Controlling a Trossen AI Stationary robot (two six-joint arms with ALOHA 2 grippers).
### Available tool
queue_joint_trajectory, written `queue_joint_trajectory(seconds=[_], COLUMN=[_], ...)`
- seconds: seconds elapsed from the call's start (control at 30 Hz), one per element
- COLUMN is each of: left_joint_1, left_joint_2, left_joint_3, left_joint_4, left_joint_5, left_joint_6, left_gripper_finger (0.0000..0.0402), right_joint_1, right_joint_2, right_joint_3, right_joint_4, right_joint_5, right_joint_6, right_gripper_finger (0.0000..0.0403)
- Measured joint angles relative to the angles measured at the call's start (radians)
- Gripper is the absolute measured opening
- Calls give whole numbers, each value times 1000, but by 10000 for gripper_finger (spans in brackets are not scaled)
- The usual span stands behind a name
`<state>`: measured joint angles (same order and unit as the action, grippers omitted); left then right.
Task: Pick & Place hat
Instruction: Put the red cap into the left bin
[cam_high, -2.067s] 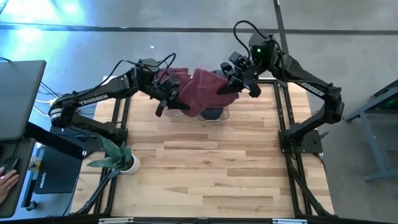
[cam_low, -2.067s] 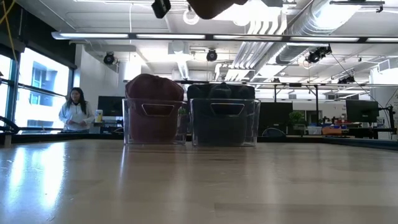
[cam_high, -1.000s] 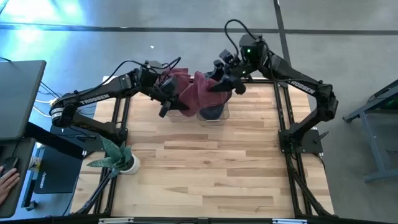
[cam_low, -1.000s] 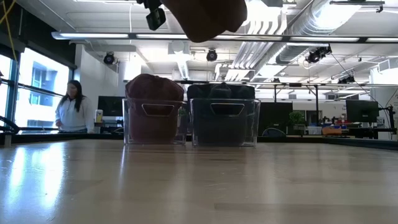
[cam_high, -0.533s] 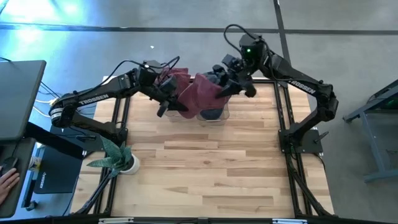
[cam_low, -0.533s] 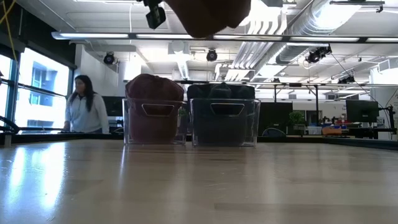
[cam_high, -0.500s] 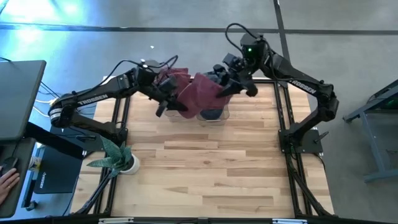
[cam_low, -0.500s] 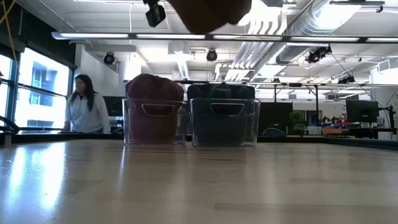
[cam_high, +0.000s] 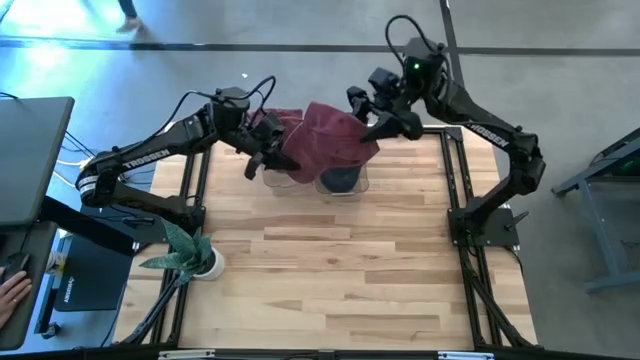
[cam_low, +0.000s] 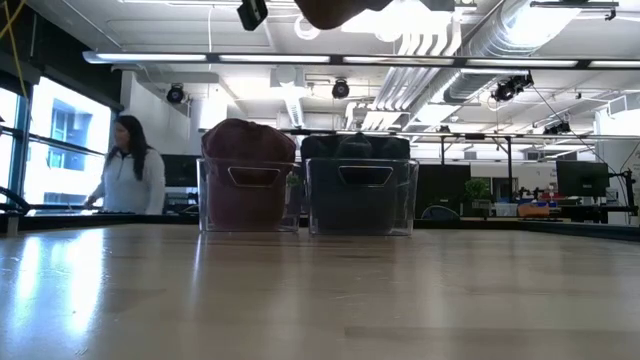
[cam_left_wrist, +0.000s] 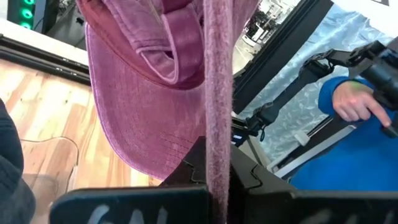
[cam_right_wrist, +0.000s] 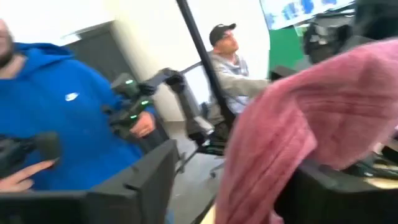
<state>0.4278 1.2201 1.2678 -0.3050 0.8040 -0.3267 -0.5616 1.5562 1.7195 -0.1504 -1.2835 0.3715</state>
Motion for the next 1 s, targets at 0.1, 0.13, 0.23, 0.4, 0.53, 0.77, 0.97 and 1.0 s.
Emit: queue_joint_trajectory(seconds=[0.1,0.13,0.23,0.4,0.53,0.77,0.97,1.0], left_joint_1=[0,-1,0,6,6,6,6,6], left_joint_2=[0,0,-3,-7,-7,-7,-7,-7], left_joint_3=[0,0,0,0,0,0,-1,-1], left_joint_4=[4,11,17,18,23,24,24,25], left_joint_5=[-3,-5,-10,-20,-46,-68,-104,-109], left_joint_6=[0,0,-1,-21,-22,-22,-22,-22], left_gripper_finger=[1,1,1,1,1,1,1,1], right_joint_1=[-45,-59,-99,-137,-119,12,92,102], right_joint_2=[-12,-20,-45,-74,-81,-81,-91,-98], right_joint_3=[0,0,0,0,0,0,0,0], right_joint_4=[0,-26,-137,-440,-687,-757,-752,-743], right_joint_5=[-50,-51,-41,70,203,323,442,460], right_joint_6=[19,4,-104,-393,-664,-814,-729,-704], right_gripper_finger=[269,278,286,278,276,266,188,164])
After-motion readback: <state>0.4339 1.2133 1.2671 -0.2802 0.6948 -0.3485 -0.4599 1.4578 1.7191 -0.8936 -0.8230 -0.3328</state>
